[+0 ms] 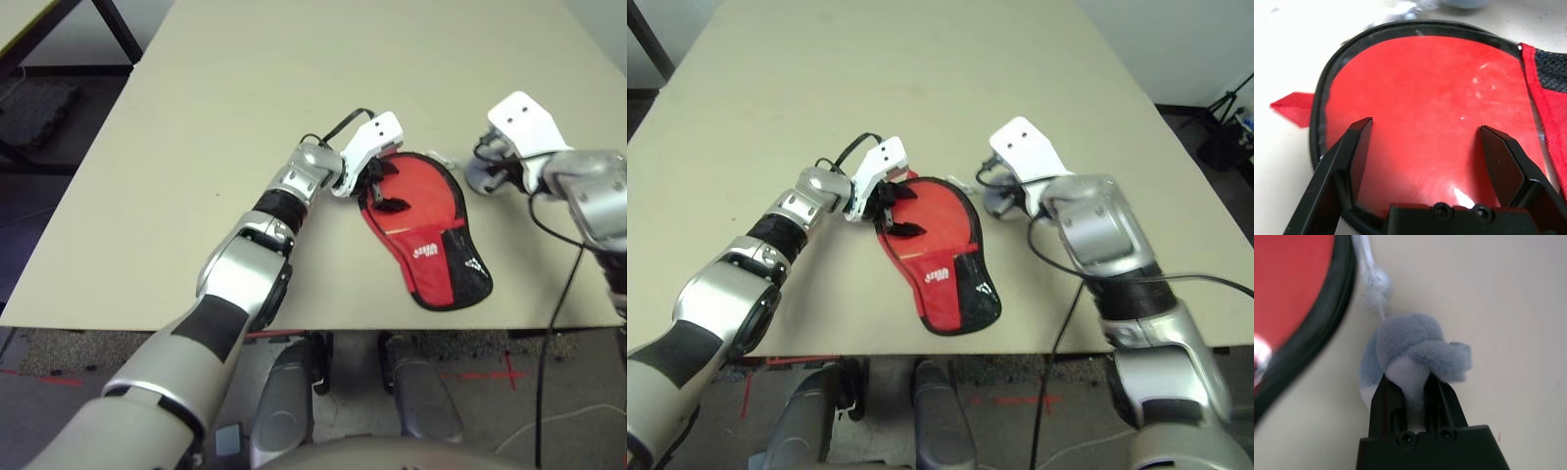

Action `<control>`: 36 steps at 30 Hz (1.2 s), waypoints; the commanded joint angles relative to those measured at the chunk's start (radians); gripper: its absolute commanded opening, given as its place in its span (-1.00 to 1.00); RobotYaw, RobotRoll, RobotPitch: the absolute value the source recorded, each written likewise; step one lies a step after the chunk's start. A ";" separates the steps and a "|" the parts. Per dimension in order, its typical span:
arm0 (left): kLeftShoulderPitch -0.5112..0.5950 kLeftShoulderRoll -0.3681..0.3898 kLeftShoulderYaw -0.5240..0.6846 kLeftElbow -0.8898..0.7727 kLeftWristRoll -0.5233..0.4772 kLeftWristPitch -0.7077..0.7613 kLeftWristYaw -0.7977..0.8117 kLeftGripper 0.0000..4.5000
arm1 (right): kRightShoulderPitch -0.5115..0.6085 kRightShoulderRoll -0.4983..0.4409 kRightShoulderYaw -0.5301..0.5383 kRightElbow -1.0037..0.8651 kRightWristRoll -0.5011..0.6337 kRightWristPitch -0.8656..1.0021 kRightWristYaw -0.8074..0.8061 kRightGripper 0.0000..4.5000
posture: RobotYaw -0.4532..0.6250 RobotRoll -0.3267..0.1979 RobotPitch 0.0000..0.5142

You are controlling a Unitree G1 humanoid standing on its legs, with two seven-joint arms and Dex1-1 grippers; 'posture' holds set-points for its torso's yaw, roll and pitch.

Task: Store the ping-pong paddle in its case and zip it.

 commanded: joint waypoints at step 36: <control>0.043 -0.006 -0.025 0.060 0.035 0.004 -0.007 1.00 | 0.969 -0.485 -0.850 -0.640 0.535 0.366 0.435 -0.75 | -0.57 0.25 -0.05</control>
